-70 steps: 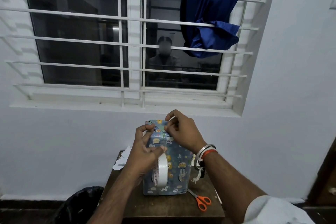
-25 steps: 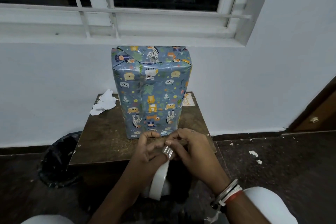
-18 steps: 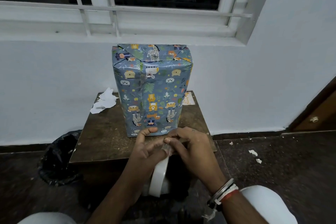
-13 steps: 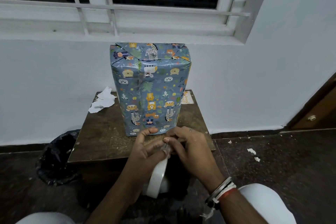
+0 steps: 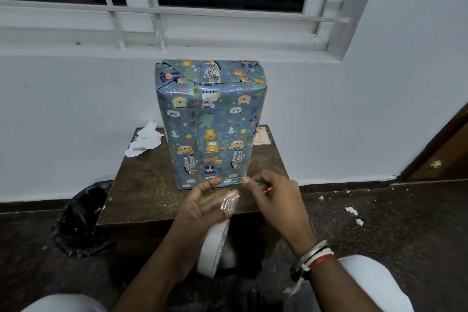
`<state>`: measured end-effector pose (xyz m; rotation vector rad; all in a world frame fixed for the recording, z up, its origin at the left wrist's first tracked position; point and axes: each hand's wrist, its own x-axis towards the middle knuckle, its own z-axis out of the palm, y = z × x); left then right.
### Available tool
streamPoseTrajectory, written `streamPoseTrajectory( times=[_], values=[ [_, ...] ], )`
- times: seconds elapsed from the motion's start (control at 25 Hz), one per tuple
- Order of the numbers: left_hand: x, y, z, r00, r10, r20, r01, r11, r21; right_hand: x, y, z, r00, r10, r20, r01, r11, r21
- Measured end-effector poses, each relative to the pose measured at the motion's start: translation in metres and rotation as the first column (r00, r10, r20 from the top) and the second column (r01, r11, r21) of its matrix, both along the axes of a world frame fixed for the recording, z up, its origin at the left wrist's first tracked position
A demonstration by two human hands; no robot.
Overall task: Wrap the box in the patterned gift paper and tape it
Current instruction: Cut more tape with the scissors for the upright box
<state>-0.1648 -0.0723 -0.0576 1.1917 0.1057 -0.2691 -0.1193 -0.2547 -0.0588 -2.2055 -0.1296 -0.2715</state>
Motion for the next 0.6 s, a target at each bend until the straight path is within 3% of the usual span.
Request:
streamPoseTrajectory(
  times=[0.12,0.24,0.6],
  values=[
    [0.001,0.004,0.001,1.0,-0.004,-0.002,0.004,1.0,-0.019,0.02,-0.028,-0.016,0.987,-0.151,-0.057,0.129,0.948,-0.29],
    [0.002,0.005,0.004,1.0,-0.014,-0.015,0.014,1.0,-0.012,0.027,-0.033,-0.031,0.962,-0.202,-0.184,0.08,0.853,-0.515],
    [-0.002,0.013,0.014,0.997,-0.078,-0.016,0.078,0.997,0.0,0.026,-0.023,-0.022,0.95,-0.219,-0.224,0.006,0.728,-0.685]
  ],
)
